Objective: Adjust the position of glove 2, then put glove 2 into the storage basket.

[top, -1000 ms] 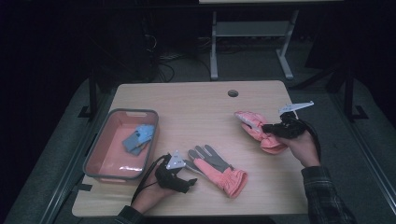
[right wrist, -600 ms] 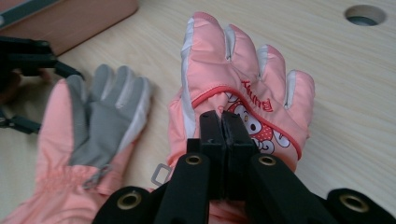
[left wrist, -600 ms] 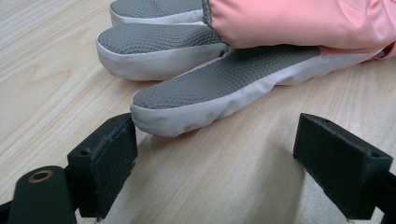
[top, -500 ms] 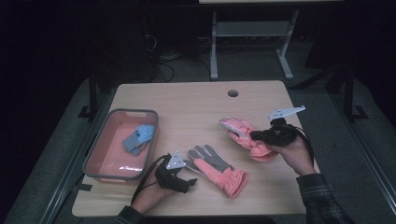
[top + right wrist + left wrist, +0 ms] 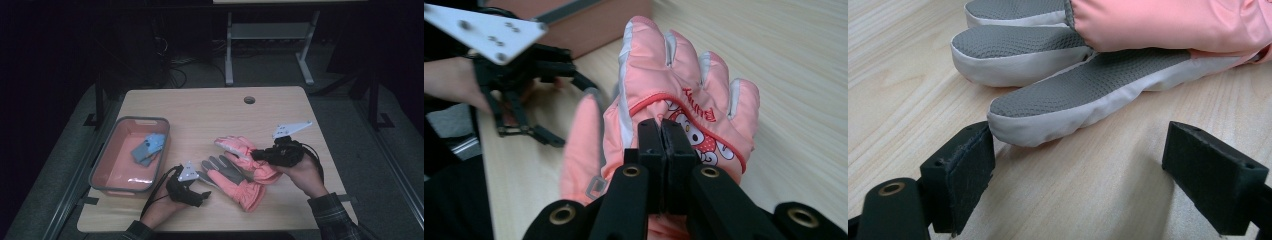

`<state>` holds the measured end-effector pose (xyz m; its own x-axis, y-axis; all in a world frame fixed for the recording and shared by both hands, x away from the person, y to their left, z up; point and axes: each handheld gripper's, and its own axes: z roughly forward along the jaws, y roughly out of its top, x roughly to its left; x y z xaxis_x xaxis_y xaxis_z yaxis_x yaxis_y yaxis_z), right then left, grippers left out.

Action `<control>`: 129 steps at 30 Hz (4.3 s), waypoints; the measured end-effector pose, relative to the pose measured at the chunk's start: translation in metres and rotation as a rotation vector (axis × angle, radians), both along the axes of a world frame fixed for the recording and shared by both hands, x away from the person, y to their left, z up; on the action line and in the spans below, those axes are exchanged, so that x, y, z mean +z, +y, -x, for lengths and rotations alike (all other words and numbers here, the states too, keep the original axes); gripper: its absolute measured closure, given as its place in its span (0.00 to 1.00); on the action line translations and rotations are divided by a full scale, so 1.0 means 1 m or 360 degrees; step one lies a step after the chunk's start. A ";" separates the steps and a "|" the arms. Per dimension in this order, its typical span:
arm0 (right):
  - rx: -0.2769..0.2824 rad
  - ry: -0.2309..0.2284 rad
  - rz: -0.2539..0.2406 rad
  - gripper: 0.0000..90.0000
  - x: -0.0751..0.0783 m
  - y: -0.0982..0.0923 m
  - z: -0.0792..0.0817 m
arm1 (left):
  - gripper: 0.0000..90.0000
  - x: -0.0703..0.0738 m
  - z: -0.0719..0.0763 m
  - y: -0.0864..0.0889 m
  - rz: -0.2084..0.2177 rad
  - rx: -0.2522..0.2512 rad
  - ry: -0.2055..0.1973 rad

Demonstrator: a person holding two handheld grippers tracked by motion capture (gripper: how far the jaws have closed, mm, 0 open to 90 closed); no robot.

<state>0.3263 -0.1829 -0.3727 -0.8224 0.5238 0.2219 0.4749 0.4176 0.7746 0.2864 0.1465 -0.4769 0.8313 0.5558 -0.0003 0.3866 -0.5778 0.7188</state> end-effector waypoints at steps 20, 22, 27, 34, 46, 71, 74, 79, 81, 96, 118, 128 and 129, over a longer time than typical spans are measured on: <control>0.0219 0.0000 0.0038 0.98 -0.013 0.049 0.018 | 0.14 0.000 0.000 0.000 0.0002 0.0001 0.0012; 0.0218 0.0006 0.0053 0.98 -0.016 0.051 0.018 | 0.14 0.000 0.000 0.000 0.0001 0.0001 0.0012; 0.0227 0.0023 0.0145 0.98 -0.024 0.056 0.017 | 0.14 0.000 0.000 0.000 0.0006 0.0002 0.0009; 0.0267 0.0086 0.0265 0.96 -0.039 0.067 0.019 | 0.14 0.000 0.000 0.000 0.0003 -0.0001 0.0003; 0.0222 -0.0016 0.0135 0.60 -0.018 0.052 0.020 | 0.20 0.011 0.004 0.000 -0.0086 0.0078 0.0093; 0.0017 0.0061 0.0264 1.00 -0.067 -0.022 0.008 | 0.99 0.026 0.014 -0.024 -0.0011 -0.0092 0.0184; 0.0043 0.0080 0.0274 1.00 -0.072 -0.020 0.010 | 0.99 0.024 0.010 -0.029 -0.0017 -0.0090 0.0186; 0.0073 0.0102 0.0291 1.00 -0.074 -0.014 0.013 | 0.99 0.023 0.004 -0.031 -0.0026 -0.0073 0.0199; 0.0098 0.0115 0.0289 1.00 -0.077 -0.012 0.013 | 0.99 0.023 0.000 -0.031 -0.0044 -0.0069 0.0197; 0.0202 0.0147 0.0284 1.00 -0.082 0.002 0.020 | 0.99 0.025 -0.030 -0.039 -0.0048 -0.0014 0.0198; 0.0418 0.0156 0.0250 1.00 -0.085 0.041 0.033 | 0.99 0.026 -0.063 -0.047 0.0102 -0.0044 0.0240; 0.0359 0.0113 0.0197 1.00 -0.071 0.032 0.037 | 0.96 0.037 -0.062 -0.035 0.0115 -0.0001 0.0214; 0.0334 0.0097 0.0178 1.00 -0.067 0.028 0.036 | 0.94 0.039 -0.062 -0.033 0.0119 0.0005 0.0212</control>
<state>0.2902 -0.1548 -0.4396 -0.9027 0.3670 0.2246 0.4132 0.5937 0.6905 0.3481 0.1135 -0.4382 0.8192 0.5529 -0.1521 0.4834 -0.5232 0.7018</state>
